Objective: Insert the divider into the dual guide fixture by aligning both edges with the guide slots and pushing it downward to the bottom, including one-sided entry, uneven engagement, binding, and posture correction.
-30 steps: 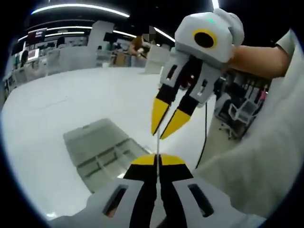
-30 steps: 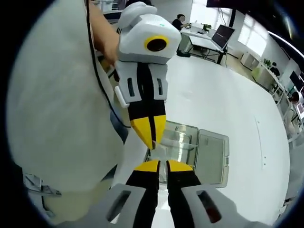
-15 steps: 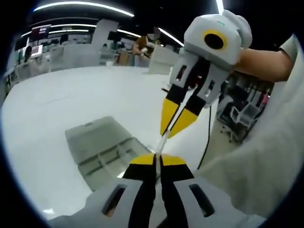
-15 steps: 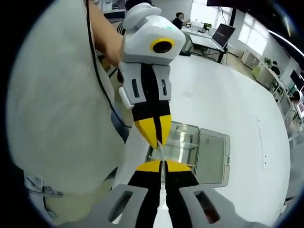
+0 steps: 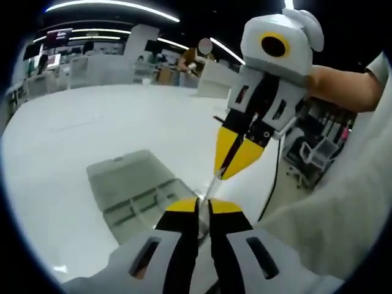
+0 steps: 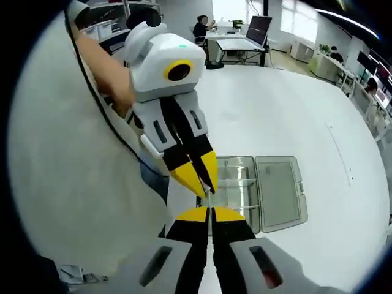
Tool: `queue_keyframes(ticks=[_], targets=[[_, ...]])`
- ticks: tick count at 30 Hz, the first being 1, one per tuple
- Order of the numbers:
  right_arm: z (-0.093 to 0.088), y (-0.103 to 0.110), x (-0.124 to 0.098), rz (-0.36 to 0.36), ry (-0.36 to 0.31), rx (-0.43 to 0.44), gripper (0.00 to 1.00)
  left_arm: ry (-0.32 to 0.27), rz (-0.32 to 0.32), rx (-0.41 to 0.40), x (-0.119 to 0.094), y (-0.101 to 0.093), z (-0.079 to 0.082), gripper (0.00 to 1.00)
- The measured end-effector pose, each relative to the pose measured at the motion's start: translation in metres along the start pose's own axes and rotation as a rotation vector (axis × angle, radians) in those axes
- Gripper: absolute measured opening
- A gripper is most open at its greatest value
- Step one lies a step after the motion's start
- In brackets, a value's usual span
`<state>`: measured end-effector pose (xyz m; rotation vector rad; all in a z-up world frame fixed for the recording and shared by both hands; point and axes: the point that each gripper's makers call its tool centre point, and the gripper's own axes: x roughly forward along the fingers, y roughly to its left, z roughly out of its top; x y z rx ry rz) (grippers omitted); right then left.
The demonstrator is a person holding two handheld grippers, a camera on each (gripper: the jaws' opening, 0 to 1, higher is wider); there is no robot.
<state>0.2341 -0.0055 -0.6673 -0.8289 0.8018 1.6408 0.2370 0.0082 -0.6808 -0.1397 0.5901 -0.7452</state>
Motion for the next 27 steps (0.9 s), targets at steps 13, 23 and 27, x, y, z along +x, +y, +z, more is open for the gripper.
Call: queue_keyframes(ticks=[13,23,27], targets=[[0.0016,-0.0023,-0.0025,0.034,-0.023,0.257,0.00,0.001,-0.003,0.000,0.0031,0.0002,0.0016,0.06],[-0.0003,-0.0017,-0.0033,0.037,-0.023,0.328,0.00,0.007,-0.010,-0.003,0.0065,-0.0012,0.0013,0.07],[-0.0011,-0.0021,-0.0041,0.040,-0.027,0.374,0.00,0.003,-0.014,-0.009,0.0069,-0.0021,0.0017,0.07]])
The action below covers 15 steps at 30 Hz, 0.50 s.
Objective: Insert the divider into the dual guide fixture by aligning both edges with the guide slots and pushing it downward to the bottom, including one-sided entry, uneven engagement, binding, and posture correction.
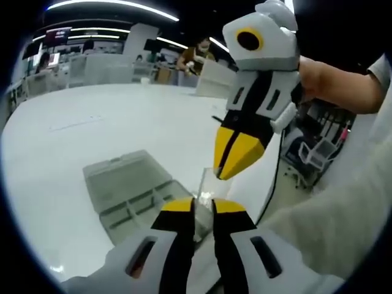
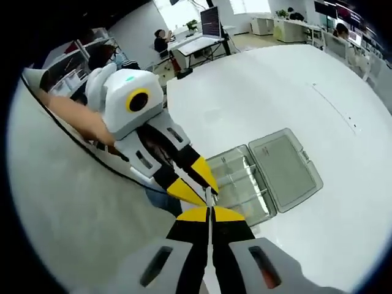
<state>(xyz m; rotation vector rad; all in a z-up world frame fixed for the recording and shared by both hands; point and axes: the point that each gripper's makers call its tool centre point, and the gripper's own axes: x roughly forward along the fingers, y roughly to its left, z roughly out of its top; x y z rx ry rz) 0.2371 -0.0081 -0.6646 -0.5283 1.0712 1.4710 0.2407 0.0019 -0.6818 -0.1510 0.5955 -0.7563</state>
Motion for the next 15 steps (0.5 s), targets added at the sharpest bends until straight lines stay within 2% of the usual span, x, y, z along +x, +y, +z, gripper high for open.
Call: queue_keyframes(ticks=[8,15], targets=[[-0.0004,0.0014,0.0002,0.000,0.011,0.017,0.00,0.011,-0.005,0.008,0.0022,-0.0031,-0.0016,0.09],[0.0021,0.0008,-0.0021,-0.002,0.006,0.034,0.00,-0.017,0.015,0.021,0.0009,-0.0006,0.0046,0.13]])
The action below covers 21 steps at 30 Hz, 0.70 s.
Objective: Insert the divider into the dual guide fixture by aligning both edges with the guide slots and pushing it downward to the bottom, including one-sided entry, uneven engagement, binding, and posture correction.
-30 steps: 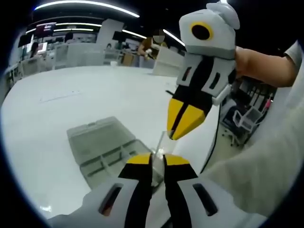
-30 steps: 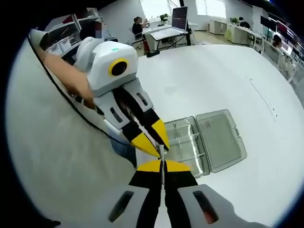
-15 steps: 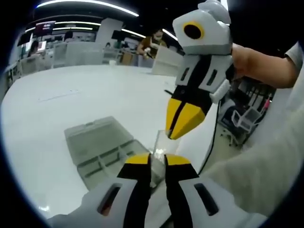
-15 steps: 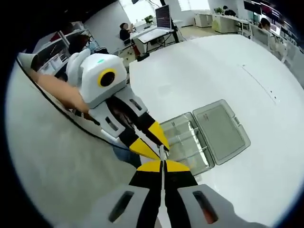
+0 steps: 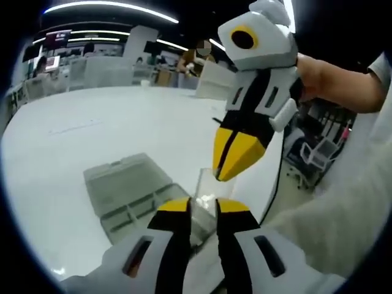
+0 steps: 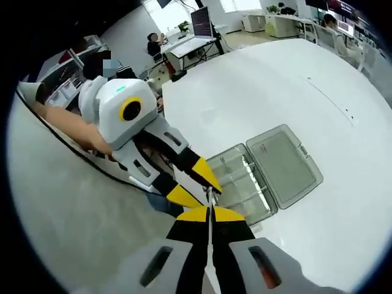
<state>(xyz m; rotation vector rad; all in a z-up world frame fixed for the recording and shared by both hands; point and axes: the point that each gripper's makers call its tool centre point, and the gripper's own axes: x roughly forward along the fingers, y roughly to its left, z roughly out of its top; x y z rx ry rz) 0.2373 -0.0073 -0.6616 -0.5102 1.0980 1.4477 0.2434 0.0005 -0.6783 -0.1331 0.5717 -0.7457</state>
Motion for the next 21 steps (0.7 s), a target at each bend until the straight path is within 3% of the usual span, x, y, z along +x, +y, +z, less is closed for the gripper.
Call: queue_keyframes(ticks=[6,21], targets=[[0.0004,-0.0020,-0.0007,-0.005,0.000,0.010,0.00,0.010,-0.003,0.008,0.0013,-0.0033,-0.0030,0.24],[-0.0026,-0.0058,-0.0005,-0.013,0.008,0.086,0.00,0.020,-0.006,0.080,0.0028,-0.0075,-0.0034,0.25]])
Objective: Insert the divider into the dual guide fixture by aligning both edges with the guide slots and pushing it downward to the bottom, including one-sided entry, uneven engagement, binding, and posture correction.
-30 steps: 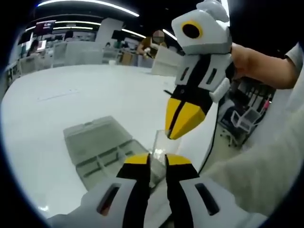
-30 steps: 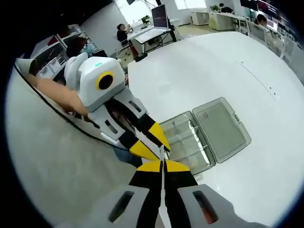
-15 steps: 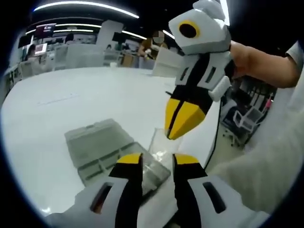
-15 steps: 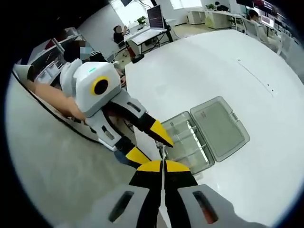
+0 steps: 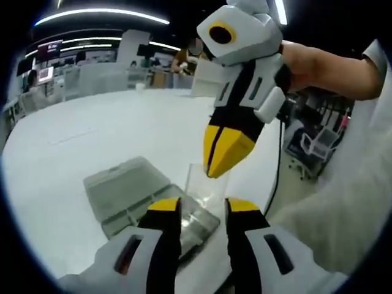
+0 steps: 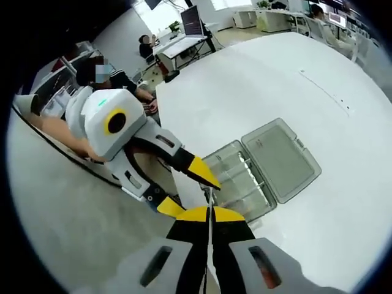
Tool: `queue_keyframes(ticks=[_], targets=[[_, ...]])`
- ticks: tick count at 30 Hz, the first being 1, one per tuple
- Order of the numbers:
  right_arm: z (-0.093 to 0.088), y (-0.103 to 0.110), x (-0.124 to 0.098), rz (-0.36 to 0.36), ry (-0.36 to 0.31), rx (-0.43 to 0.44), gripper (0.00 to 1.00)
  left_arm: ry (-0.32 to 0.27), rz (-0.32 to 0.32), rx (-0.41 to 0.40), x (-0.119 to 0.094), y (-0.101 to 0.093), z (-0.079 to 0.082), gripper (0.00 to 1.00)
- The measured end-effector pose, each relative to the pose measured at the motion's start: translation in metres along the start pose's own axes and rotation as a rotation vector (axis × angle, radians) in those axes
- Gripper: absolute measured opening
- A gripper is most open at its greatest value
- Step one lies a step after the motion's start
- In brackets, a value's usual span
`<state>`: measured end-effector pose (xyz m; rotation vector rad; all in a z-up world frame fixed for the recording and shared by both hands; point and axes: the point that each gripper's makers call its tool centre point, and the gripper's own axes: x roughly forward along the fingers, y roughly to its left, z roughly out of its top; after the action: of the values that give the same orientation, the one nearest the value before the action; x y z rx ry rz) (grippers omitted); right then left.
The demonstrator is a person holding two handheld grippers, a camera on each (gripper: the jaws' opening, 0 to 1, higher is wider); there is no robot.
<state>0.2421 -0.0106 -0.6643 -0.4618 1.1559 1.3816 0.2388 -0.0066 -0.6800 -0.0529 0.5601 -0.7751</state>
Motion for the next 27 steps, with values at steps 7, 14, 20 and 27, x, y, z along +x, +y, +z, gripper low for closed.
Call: queue_keyframes(ticks=[7,14,20,27], targets=[[0.0021,0.0011,-0.0014,-0.004,-0.010,0.010,0.00,0.005,-0.004,0.012,0.0000,-0.0010,0.0009,0.26],[0.0030,0.0021,-0.0009,-0.005,-0.009,0.008,0.00,0.018,-0.014,0.028,0.0013,-0.0058,-0.0013,0.29],[0.0019,0.0014,-0.0009,-0.015,-0.003,-0.004,0.00,0.009,-0.008,0.012,0.0004,-0.0031,-0.0003,0.30],[-0.0004,-0.0026,-0.0009,-0.034,0.016,-0.032,0.00,0.024,0.003,0.003,0.0009,-0.0018,-0.0033,0.38]])
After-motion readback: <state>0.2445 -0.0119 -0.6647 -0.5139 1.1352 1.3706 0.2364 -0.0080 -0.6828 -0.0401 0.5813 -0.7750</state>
